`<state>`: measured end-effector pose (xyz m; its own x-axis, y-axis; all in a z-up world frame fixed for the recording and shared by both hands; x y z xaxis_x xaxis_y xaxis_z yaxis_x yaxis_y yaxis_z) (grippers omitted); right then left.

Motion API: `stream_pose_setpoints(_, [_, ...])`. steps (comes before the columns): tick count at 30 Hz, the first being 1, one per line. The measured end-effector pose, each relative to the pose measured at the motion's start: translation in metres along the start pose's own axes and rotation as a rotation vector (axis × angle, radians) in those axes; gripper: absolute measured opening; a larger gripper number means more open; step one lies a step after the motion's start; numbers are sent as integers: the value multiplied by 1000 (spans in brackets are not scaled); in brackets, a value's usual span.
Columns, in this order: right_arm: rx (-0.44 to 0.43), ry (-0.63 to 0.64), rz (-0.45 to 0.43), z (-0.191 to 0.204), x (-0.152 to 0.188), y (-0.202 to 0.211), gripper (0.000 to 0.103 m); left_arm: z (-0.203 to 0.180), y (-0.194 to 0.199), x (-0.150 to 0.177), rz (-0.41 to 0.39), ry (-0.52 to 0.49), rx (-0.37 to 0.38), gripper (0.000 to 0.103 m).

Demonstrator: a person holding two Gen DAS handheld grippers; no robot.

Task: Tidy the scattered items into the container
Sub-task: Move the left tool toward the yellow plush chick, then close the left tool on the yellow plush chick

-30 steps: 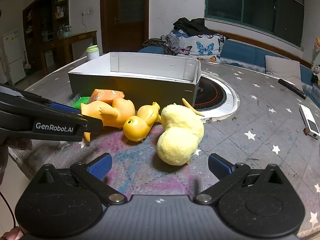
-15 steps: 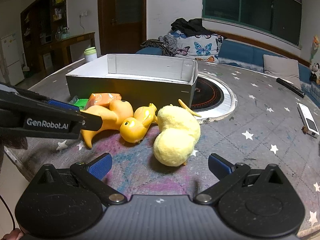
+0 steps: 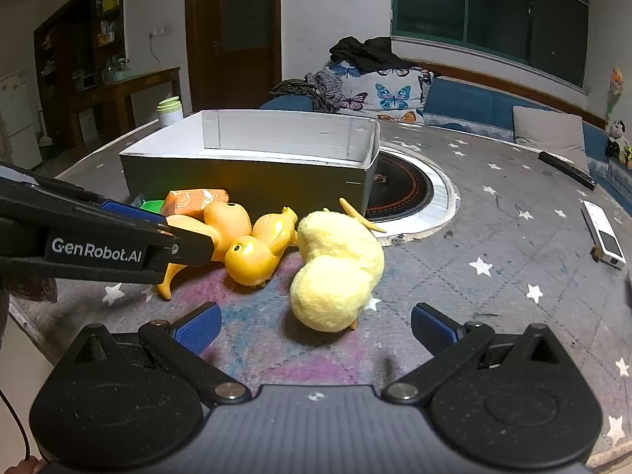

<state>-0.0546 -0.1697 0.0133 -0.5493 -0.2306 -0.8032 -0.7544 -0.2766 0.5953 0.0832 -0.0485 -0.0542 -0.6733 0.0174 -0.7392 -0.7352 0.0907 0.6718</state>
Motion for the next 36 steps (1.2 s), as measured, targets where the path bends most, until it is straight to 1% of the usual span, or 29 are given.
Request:
stream_pose_setpoints(8, [1,-12,-1,4,16,13,103,-4,-5,-3,10,-3,27,42])
stream_pose_setpoints(13, [4,-19,1,8,11,12,103,-6,-8,-5,15,-1,47,42])
stream_pose_setpoints(17, [7,-24,3,8,-3,6,103,-9,-10,-6,20,-3,61,42])
stream_pose_setpoints(19, [8,-27,5,10,-3,6,103,-10,-12,-7,24,-5,68,42])
stream_pose_setpoints(21, [8,-29,8,9,-13,-4,103,-11,-13,-7,27,-5,72,43])
stream_pose_setpoints(23, [5,-31,10,4,-30,-21,103,-11,-15,-8,30,-4,77,42])
stream_pose_setpoints(25, [0,-31,12,-8,-56,-49,103,-11,-16,-9,33,-3,79,42])
stream_pose_setpoints(26, [-2,-31,13,-14,-63,-57,103,-11,-17,-9,35,-3,81,42])
stream_pose_setpoints(30, [-8,-31,12,-24,-71,-69,103,-12,-18,-10,38,-4,89,42])
stream_pose_setpoints(36, [-14,-39,9,-29,-75,-71,102,-18,-22,-11,49,-7,115,42])
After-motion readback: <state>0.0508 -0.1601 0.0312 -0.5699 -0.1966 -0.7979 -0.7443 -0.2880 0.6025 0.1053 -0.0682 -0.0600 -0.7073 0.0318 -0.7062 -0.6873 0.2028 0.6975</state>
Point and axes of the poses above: each gripper's, at about its wrist camera, not at the fingertips, and y roughly against the way its jaws point, z to its left, x to its underside, the point moved 10 cm from there along -y, roughly the way its jaws point, and after that the axes turned 2 degrees about y, right-handed, at the moved point
